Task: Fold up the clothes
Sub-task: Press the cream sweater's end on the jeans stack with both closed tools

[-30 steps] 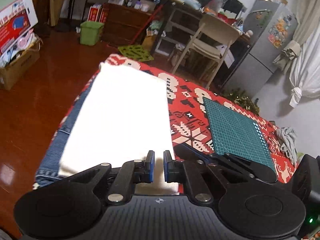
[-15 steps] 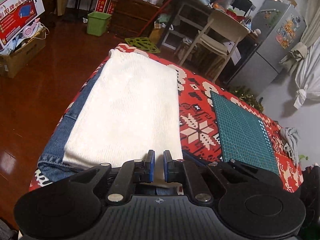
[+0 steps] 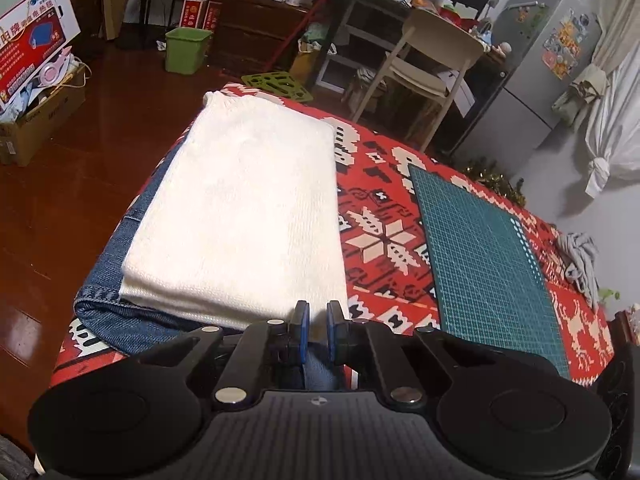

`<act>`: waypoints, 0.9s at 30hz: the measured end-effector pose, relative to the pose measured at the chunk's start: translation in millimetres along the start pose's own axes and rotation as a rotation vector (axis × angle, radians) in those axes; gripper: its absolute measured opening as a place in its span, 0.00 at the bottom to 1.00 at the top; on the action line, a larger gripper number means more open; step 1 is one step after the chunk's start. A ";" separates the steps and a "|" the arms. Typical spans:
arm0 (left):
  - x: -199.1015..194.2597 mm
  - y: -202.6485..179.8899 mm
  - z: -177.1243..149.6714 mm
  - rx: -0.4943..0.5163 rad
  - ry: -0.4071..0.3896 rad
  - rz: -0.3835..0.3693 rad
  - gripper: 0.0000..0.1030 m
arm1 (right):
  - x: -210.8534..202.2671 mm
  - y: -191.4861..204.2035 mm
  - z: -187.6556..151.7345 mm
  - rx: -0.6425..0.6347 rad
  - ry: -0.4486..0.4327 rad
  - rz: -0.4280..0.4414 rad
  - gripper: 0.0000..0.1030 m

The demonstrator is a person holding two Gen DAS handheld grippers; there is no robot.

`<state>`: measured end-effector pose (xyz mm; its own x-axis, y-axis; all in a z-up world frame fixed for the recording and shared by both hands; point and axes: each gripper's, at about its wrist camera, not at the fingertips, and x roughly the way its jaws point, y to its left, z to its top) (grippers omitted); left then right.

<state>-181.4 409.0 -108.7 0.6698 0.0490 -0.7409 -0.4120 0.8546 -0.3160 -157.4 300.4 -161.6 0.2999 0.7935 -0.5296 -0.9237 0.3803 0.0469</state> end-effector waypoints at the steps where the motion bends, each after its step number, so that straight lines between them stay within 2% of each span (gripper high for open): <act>1: -1.2 -0.1 -0.3 0.007 0.000 0.007 0.09 | -0.6 -0.3 -0.4 0.001 0.000 0.002 0.00; 7: -7.3 2.3 8.5 0.014 -0.014 0.015 0.09 | -7.1 -17.4 5.2 0.047 -0.016 -0.030 0.01; 12: 2.7 -0.8 33.9 0.042 -0.029 0.018 0.09 | -0.7 -43.7 18.8 0.089 -0.035 -0.071 0.01; 27: 85.9 -0.7 121.3 0.071 0.004 0.047 0.09 | 93.8 -109.8 67.3 0.152 -0.053 -0.131 0.01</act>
<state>-48.7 475.3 -100.2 0.6481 0.0875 -0.7565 -0.3980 0.8858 -0.2385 -11.8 365.0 -159.5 0.4308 0.7549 -0.4946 -0.8306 0.5459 0.1097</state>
